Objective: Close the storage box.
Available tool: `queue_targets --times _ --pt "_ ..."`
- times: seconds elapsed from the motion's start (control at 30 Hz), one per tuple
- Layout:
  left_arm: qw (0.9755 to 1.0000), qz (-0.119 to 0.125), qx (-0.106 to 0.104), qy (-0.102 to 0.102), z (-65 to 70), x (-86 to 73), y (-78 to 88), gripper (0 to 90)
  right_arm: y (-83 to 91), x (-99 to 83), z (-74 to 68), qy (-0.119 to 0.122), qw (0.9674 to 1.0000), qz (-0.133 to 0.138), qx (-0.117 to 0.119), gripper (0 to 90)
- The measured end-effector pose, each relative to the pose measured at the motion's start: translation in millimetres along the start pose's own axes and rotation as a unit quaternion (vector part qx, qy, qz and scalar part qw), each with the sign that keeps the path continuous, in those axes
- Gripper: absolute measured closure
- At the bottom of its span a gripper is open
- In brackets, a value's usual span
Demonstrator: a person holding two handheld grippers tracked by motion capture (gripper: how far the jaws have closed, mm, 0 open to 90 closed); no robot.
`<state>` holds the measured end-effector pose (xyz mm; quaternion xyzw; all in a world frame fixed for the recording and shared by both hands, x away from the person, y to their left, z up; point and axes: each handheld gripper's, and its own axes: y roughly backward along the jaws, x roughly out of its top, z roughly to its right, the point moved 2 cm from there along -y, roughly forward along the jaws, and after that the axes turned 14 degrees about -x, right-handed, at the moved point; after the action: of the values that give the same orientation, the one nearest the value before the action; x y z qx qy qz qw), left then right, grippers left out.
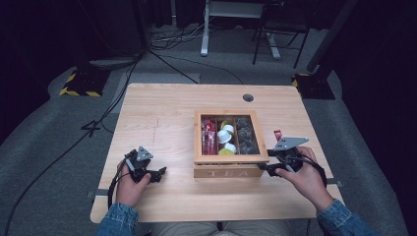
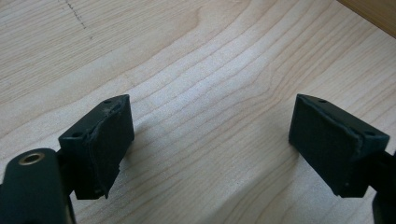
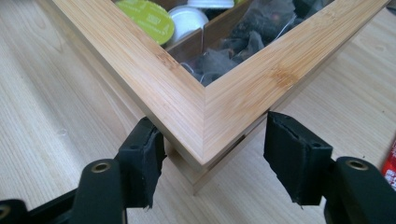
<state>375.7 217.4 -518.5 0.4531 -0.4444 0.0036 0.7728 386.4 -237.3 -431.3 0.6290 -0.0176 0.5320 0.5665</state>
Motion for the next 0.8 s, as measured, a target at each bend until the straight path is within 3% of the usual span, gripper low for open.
queue_targets --times 0.5,0.8 --pt "1.0 0.0 0.0 0.0 0.0 0.0 0.0 14.3 -6.8 -8.2 -3.8 -0.003 0.9992 -0.033 0.021 38.1" --pt "1.0 0.002 0.0 0.0 0.0 -0.1 -0.2 14.3 -7.3 -11.3 -3.4 -0.01 0.9992 -0.03 0.024 36.8"
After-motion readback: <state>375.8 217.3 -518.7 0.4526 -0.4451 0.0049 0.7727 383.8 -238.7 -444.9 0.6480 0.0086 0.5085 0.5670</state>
